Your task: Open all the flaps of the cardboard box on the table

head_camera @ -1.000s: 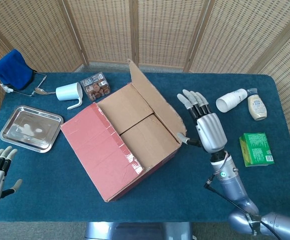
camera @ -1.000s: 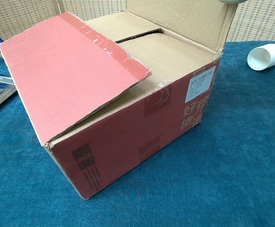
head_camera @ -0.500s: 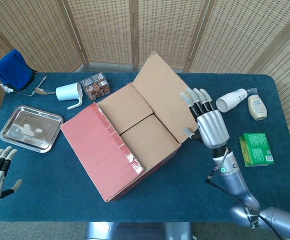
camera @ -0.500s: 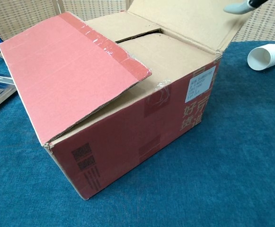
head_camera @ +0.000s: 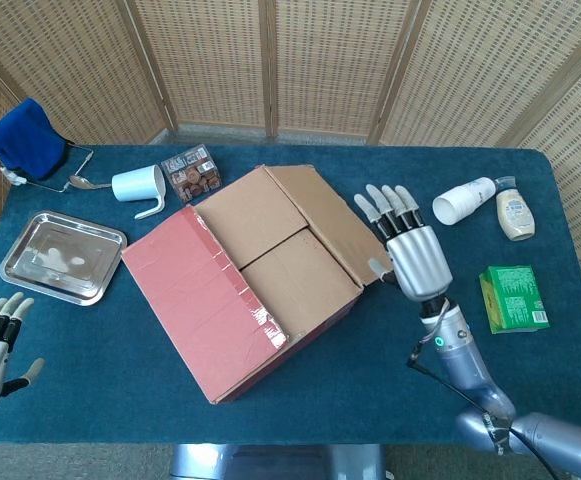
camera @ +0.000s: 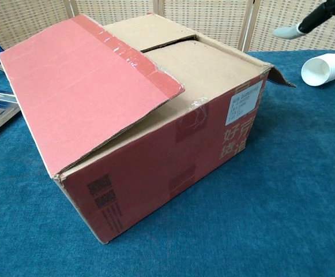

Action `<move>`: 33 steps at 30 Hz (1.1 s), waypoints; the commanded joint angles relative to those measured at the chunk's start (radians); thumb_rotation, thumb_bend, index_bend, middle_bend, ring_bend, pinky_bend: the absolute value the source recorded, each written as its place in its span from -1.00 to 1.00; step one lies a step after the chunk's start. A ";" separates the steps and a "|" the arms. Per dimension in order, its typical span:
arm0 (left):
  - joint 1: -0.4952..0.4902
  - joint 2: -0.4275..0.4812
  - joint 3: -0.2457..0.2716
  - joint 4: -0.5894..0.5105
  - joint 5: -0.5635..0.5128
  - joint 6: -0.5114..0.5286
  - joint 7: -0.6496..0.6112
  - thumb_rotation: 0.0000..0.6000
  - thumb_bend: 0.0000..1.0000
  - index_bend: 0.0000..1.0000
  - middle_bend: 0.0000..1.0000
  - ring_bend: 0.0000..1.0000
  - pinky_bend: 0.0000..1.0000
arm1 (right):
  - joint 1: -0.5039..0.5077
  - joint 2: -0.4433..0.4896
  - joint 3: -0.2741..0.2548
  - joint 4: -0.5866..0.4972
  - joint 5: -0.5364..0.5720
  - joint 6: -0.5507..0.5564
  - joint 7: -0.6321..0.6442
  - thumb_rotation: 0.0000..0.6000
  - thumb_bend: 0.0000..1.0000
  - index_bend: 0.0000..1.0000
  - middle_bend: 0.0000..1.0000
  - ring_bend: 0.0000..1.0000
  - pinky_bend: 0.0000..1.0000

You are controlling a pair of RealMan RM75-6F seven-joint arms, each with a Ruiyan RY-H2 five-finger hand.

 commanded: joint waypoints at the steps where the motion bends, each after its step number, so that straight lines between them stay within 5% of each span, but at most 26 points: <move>1: -0.001 0.003 -0.002 -0.003 -0.001 0.000 -0.002 1.00 -0.86 -0.91 -1.00 -1.00 -1.00 | -0.012 0.023 -0.010 -0.026 -0.006 0.003 0.012 1.00 -0.65 -1.00 -1.00 -1.00 -1.00; 9: -0.007 0.021 -0.010 -0.032 0.012 0.013 -0.012 1.00 -0.86 -0.91 -1.00 -1.00 -1.00 | -0.066 0.134 -0.051 -0.139 -0.022 0.009 0.037 1.00 -0.74 -1.00 -1.00 -1.00 -1.00; 23: 0.006 0.043 -0.012 -0.045 0.020 0.044 -0.043 1.00 -0.86 -0.91 -1.00 -1.00 -1.00 | -0.214 0.252 -0.153 -0.129 -0.106 0.140 0.089 1.00 -0.84 -1.00 -1.00 -1.00 -0.99; 33: 0.010 0.056 -0.016 -0.062 0.033 0.067 -0.048 1.00 -0.86 -0.91 -1.00 -1.00 -1.00 | -0.377 0.346 -0.237 -0.203 -0.062 0.225 0.133 1.00 -0.85 -1.00 -1.00 -1.00 -1.00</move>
